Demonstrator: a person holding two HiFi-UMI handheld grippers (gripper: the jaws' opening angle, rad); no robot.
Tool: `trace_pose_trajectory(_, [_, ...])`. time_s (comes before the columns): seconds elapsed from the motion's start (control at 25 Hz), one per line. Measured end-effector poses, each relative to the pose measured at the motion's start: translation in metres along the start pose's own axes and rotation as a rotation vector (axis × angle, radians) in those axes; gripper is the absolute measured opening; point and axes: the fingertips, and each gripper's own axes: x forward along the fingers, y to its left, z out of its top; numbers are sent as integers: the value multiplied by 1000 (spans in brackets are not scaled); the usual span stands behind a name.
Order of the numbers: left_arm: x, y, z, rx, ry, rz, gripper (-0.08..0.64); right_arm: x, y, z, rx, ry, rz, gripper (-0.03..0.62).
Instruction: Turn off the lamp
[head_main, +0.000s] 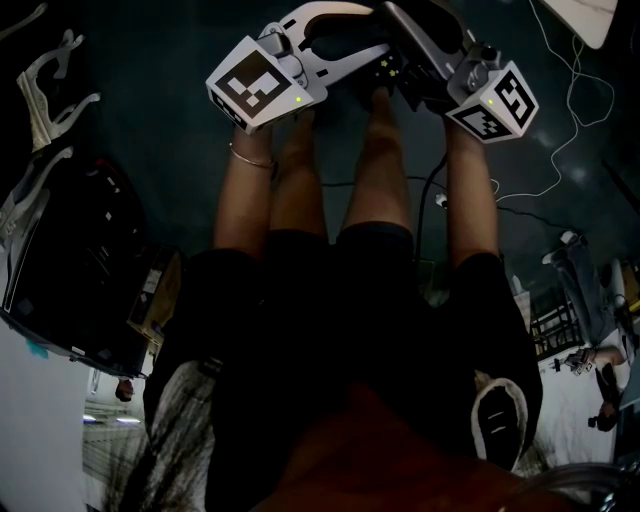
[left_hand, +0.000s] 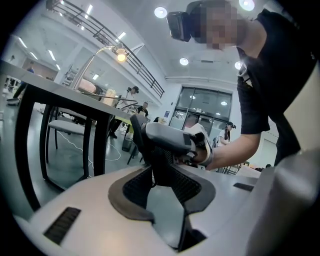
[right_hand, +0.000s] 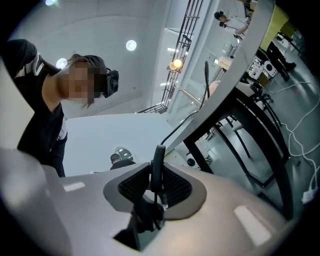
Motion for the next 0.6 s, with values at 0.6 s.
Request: trace_pose_trajectory(0.6, [-4, 0, 7, -51, -57, 8, 107, 2, 5, -2, -33, 38, 26, 72])
